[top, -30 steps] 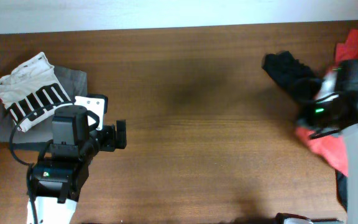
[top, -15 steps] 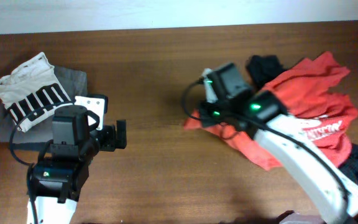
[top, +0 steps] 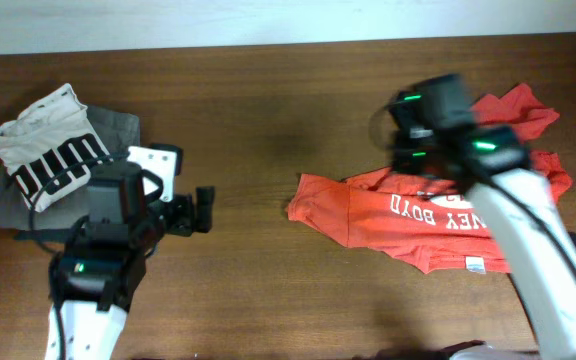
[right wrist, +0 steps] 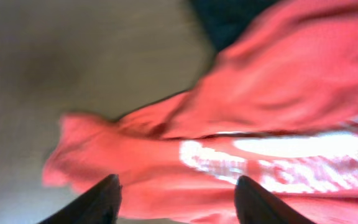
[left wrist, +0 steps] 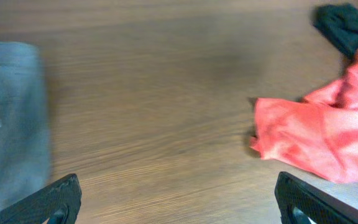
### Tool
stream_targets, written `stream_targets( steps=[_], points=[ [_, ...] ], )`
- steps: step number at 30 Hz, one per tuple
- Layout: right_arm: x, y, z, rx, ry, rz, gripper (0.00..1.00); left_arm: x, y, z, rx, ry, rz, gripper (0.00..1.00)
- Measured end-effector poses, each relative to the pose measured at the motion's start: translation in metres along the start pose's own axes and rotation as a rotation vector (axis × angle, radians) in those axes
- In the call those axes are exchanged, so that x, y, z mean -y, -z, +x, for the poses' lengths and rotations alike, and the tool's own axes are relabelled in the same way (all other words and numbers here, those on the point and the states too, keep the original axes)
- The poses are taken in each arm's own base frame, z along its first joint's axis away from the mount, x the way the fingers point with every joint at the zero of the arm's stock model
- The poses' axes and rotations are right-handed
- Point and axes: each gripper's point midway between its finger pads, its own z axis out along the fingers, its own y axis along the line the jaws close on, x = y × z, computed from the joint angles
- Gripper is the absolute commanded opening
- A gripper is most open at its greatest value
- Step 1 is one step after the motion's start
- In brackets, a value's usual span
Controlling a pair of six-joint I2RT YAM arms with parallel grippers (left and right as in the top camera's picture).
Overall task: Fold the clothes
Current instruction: 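Drag the red t-shirt toward the table center with the right gripper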
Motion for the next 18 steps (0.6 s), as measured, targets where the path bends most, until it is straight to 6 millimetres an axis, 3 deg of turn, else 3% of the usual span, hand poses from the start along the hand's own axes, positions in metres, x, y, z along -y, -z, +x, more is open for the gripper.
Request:
stream_targets(
  steps=[4, 7, 13, 18],
  points=[
    [0.06, 0.037, 0.0, 0.046, -0.133, 0.085, 0.75, 0.027, -0.029, 0.007, -0.067, -0.024, 0.121, 0.99],
    [0.094, 0.051, 0.011, 0.032, -0.195, 0.145, 0.76, 0.057, -0.055, 0.021, -0.146, -0.051, 0.219, 0.99],
    [0.13, 0.053, 0.025, -0.02, -0.275, 0.216, 0.77, 0.124, -0.101, 0.059, -0.299, -0.084, 0.38, 0.99],
    [0.14, 0.054, 0.028, -0.032, -0.297, 0.235, 0.77, 0.172, -0.133, 0.094, -0.402, -0.053, 0.46, 0.99]
  ],
)
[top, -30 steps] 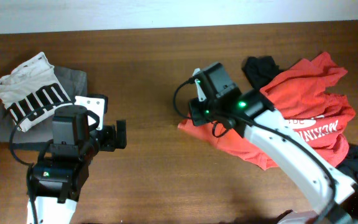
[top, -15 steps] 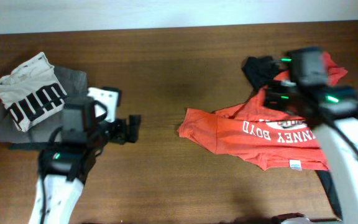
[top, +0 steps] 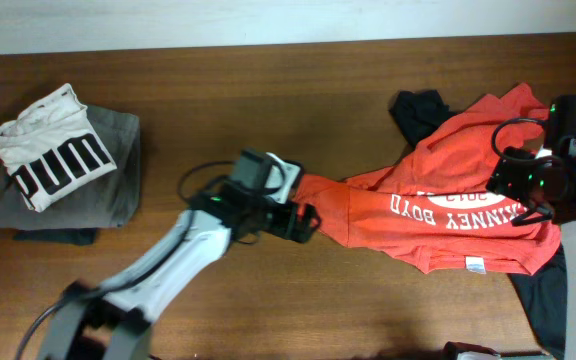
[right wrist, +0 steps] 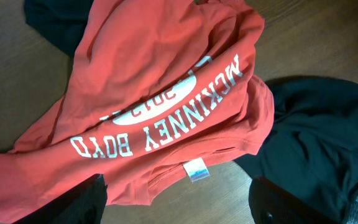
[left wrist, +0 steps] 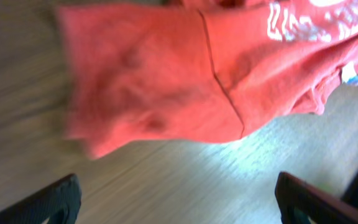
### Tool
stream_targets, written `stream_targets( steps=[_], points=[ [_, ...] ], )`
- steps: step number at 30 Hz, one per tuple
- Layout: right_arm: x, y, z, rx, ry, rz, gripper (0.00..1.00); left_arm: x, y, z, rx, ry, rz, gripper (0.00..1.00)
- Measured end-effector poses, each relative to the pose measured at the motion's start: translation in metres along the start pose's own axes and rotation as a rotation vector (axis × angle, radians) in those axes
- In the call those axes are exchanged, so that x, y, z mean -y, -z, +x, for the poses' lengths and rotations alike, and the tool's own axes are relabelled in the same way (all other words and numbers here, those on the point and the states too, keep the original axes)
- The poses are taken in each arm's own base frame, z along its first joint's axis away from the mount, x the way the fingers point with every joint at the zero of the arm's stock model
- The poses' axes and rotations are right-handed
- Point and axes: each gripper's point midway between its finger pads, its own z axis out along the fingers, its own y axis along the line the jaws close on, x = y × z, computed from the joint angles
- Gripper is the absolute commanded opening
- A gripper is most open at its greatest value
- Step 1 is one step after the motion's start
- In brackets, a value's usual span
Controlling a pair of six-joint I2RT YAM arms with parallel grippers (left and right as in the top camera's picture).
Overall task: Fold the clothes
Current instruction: 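Drag the red t-shirt toward the table center with the right gripper, then grasp the t-shirt's left edge with the left gripper and pull it left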
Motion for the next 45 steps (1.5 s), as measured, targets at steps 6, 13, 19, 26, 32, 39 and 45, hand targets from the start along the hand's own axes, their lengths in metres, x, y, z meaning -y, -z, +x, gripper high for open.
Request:
stream_targets(
  steps=[6, 13, 19, 26, 32, 39, 45],
  points=[
    [0.0, 0.0, 0.0, -0.002, 0.004, 0.0, 0.78, 0.028, -0.052, 0.004, -0.01, 0.033, 0.073, 0.94],
    [0.0, 0.0, 0.001, -0.002, 0.004, 0.0, 0.78, 0.058, -0.088, 0.014, -0.013, 0.001, 0.131, 0.8],
    [0.0, 0.0, 0.001, -0.002, 0.004, 0.0, 0.78, 0.067, -0.096, 0.02, -0.026, -0.017, 0.143, 0.72],
    [0.0, 0.0, 0.001, -0.003, 0.007, 0.0, 0.78, 0.065, -0.101, 0.025, -0.033, -0.009, 0.113, 0.05],
    [0.001, 0.0, 0.002, -0.009, 0.009, 0.002, 0.78, 0.052, -0.101, 0.021, -0.018, -0.001, 0.055, 0.01],
    [0.001, 0.0, 0.002, -0.009, 0.015, 0.003, 0.78, 0.035, -0.039, -0.015, -0.022, -0.012, -0.027, 0.01],
    [0.001, 0.0, 0.002, -0.009, 0.016, 0.003, 0.78, 0.035, 0.112, -0.087, 0.246, -0.099, -0.166, 0.01]
  ],
)
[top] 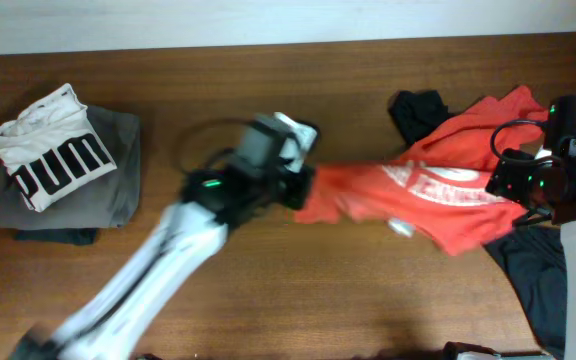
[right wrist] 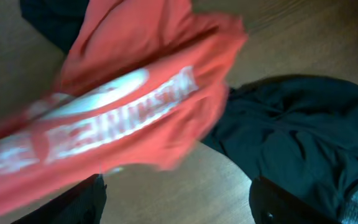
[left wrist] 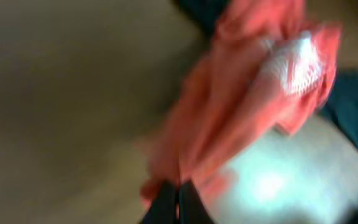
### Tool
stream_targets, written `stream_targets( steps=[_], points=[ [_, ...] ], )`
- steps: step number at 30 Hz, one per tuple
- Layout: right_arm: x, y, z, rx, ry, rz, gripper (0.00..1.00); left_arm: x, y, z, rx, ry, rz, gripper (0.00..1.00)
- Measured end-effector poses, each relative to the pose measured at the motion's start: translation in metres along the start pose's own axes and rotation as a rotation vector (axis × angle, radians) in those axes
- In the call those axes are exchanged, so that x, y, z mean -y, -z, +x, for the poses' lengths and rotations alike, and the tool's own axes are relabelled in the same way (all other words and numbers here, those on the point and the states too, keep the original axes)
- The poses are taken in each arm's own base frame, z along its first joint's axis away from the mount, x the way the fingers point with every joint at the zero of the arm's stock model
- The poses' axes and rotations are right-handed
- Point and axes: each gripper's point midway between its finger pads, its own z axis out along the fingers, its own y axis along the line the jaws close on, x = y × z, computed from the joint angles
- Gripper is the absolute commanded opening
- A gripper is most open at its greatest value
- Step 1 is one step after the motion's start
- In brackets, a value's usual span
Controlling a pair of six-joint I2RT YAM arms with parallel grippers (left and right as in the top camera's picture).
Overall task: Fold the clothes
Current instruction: 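Grasp the t-shirt's left edge with the left gripper and pull it left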
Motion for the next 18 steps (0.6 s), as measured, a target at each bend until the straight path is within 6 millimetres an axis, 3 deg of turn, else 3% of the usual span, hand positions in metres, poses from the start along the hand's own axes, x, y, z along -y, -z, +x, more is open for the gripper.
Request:
stream_targets(
  steps=[3, 5, 13, 15, 16, 17, 18],
  points=[
    [0.0, 0.0, 0.0, 0.0, 0.0, 0.0, 0.78, -0.04, 0.041, -0.015, 0.077, 0.015, -0.157, 0.01],
    [0.0, -0.001, 0.0, -0.003, 0.0, 0.0, 0.78, -0.072, 0.048, -0.018, 0.093, 0.032, -0.258, 0.01],
    [-0.001, -0.003, 0.0, -0.01, 0.002, 0.002, 0.78, -0.201, 0.009, -0.036, 0.15, 0.134, -0.5, 0.02],
    [-0.001, -0.003, 0.0, -0.011, 0.003, 0.003, 0.79, -0.233, 0.004, -0.034, 0.159, 0.162, -0.545, 0.26],
    [-0.001, -0.003, 0.0, -0.012, 0.003, 0.003, 0.79, -0.247, 0.002, -0.031, 0.155, 0.177, -0.567, 0.56],
    [-0.001, -0.003, 0.0, -0.012, 0.002, 0.003, 0.81, -0.261, 0.002, -0.027, 0.149, 0.197, -0.587, 0.95],
    [-0.001, -0.003, 0.0, -0.012, 0.002, 0.003, 0.82, -0.27, 0.001, -0.022, 0.14, 0.213, -0.599, 0.99]
  ],
)
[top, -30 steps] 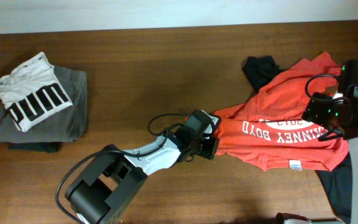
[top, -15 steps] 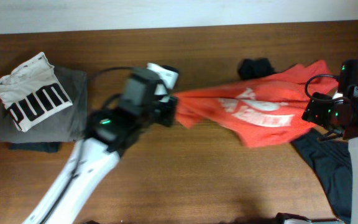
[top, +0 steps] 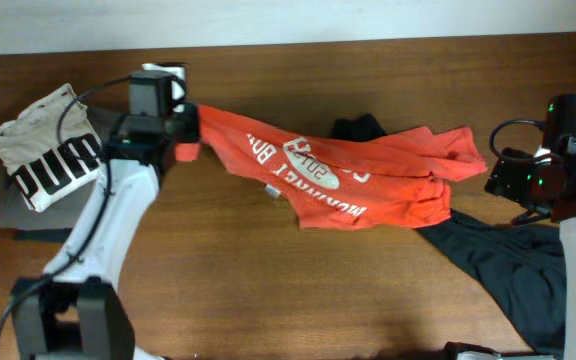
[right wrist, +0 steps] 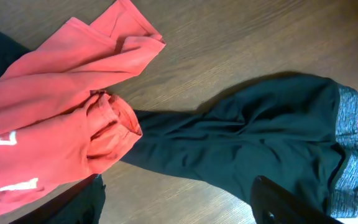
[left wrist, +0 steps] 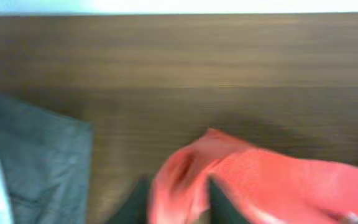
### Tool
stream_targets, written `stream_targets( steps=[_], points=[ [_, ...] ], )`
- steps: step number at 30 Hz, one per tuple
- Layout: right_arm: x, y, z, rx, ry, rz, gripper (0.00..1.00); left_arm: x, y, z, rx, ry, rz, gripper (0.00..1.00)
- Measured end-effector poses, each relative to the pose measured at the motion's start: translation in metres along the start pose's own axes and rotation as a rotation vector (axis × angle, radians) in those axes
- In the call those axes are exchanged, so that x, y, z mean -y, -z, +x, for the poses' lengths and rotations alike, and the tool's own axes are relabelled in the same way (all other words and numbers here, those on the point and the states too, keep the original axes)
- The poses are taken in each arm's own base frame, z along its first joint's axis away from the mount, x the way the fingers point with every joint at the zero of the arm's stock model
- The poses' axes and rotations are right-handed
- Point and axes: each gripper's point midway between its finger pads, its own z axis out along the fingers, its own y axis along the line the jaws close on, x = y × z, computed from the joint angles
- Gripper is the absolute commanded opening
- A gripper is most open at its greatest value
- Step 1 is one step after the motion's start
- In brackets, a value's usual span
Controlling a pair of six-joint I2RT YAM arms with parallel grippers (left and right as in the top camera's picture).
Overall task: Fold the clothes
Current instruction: 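Grasp the t-shirt's left edge with the left gripper and pull it left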
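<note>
The red printed T-shirt [top: 338, 175] lies stretched across the middle of the table, print side up. Its left edge is pinched in my left gripper [top: 186, 135], which is shut on it right beside the folded stack. In the left wrist view the red cloth [left wrist: 272, 183] bunches between the dark fingers of that gripper [left wrist: 178, 208]. My right gripper [top: 496, 185] hovers open at the shirt's right end. In the right wrist view the gripper [right wrist: 179, 208] has nothing between its fingers, with the shirt's sleeve [right wrist: 48, 137] to its left.
Black leggings with a grey waistband [top: 498, 265] [right wrist: 260, 143] lie at the right, partly under the shirt. A small black garment [top: 358, 127] peeks out behind the shirt. A folded white PUMA shirt [top: 43, 150] rests on folded grey clothes [top: 118, 190] at the far left.
My left gripper, still shut on the red shirt, has gone from the table's middle to the far left by the folded stack. The shirt now lies further left, uncovering the black leggings.
My left gripper stood open near the folded stack while the right one was over the red shirt. Then the left was open at the shirt's left edge and the right arm stood back at the right. Then the left was shut on the shirt, now drawn left.
</note>
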Motion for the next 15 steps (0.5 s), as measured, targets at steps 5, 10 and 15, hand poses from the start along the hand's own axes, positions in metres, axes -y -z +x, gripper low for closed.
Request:
stream_targets(
  steps=[5, 10, 15],
  points=[
    [0.0, -0.001, 0.0, -0.005, 0.005, 0.002, 0.84, -0.011, -0.007, 0.034, -0.142, 0.063, 0.072, 0.99],
    [-0.002, -0.01, 0.001, -0.037, 0.015, 0.01, 0.84, 0.057, 0.022, 0.093, -0.411, 0.086, 0.369, 0.99],
    [-0.004, -0.026, 0.003, -0.09, 0.026, 0.025, 0.84, 0.131, 0.051, 0.117, -0.506, -0.008, 0.564, 0.99]
  ],
)
